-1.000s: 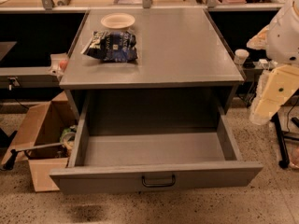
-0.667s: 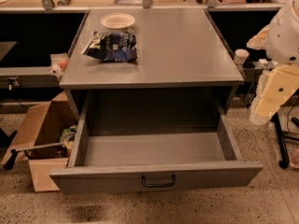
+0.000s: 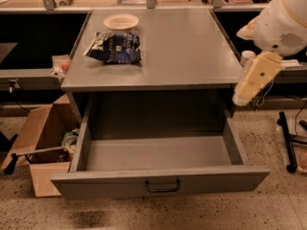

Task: Place blue chip bag into top drawer

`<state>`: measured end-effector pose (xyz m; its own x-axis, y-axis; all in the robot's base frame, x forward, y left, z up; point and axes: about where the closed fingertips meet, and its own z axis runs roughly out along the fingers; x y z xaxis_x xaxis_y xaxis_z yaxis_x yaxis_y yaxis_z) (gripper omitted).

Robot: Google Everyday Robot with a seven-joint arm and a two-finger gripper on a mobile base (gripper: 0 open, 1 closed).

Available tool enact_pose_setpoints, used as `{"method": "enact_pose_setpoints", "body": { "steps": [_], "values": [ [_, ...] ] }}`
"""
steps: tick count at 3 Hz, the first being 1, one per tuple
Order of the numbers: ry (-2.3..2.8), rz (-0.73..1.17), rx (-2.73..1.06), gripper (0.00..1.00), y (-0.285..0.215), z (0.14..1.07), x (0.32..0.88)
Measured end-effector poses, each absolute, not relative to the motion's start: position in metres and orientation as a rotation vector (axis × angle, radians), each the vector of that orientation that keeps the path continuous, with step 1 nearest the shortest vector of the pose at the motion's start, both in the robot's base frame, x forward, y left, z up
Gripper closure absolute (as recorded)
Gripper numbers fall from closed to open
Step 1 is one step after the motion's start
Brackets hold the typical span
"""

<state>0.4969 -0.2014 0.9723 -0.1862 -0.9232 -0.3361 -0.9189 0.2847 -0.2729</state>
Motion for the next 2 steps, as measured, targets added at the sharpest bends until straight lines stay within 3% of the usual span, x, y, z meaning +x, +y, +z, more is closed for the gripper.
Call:
{"method": "enact_pose_setpoints", "body": {
  "steps": [2],
  "values": [
    [1.982,0.25,-1.447,0.0,-0.132,0.916,0.648]
  ]
}}
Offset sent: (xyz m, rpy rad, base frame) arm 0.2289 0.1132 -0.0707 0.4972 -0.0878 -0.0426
